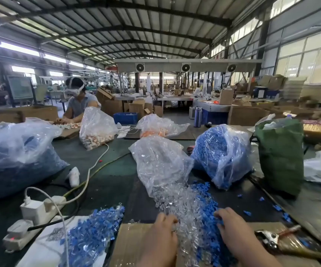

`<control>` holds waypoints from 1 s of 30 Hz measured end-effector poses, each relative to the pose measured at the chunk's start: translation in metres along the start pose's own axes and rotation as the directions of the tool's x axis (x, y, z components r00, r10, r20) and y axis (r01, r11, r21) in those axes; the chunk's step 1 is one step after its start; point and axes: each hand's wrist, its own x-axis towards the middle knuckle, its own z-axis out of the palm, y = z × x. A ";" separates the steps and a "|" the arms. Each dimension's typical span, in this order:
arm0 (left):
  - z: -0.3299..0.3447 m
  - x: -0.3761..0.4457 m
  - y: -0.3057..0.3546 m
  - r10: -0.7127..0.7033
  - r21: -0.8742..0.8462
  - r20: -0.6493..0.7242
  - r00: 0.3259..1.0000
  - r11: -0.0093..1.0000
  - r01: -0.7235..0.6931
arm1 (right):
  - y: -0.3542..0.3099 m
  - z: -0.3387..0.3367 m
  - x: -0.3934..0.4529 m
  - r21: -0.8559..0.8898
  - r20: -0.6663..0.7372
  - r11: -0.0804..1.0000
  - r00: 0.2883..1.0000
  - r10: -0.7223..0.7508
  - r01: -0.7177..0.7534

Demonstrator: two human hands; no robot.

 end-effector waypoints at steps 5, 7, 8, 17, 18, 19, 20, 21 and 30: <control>0.003 0.010 -0.002 0.026 0.007 0.051 0.998 1.000 -0.026 | -0.002 0.004 0.023 -0.037 0.018 0.999 0.999 0.033 -0.033; 0.003 0.012 -0.003 0.023 -0.005 0.054 0.998 1.000 -0.023 | -0.003 0.003 0.028 -0.053 0.038 0.998 0.998 0.044 -0.042; 0.003 0.013 -0.005 0.031 -0.004 0.043 0.999 1.000 -0.031 | -0.004 0.000 0.028 -0.054 0.051 0.998 0.998 0.043 -0.040; 0.002 0.024 -0.009 0.009 -0.017 0.001 1.000 1.000 -0.009 | -0.007 -0.005 0.038 -0.048 0.064 0.998 0.997 0.036 -0.033; 0.002 0.024 -0.010 0.010 0.000 -0.006 1.000 1.000 -0.010 | -0.006 -0.004 0.039 -0.044 0.058 0.998 0.998 0.039 -0.037; 0.002 0.024 -0.010 0.009 0.012 -0.020 1.000 1.000 -0.009 | -0.004 -0.003 0.040 -0.033 0.050 0.999 0.998 0.044 -0.042; 0.002 0.024 -0.010 0.007 0.013 -0.031 0.999 1.000 -0.007 | -0.002 -0.002 0.040 -0.011 0.040 0.999 0.998 0.048 -0.048; 0.003 0.023 -0.010 0.000 0.005 -0.043 0.999 1.000 0.000 | 0.001 -0.002 0.040 0.021 0.023 0.998 0.998 0.058 -0.058; 0.002 0.022 -0.004 -0.041 -0.009 -0.175 0.984 0.999 0.040 | 0.016 0.013 0.036 0.313 -0.239 0.950 0.969 0.061 0.017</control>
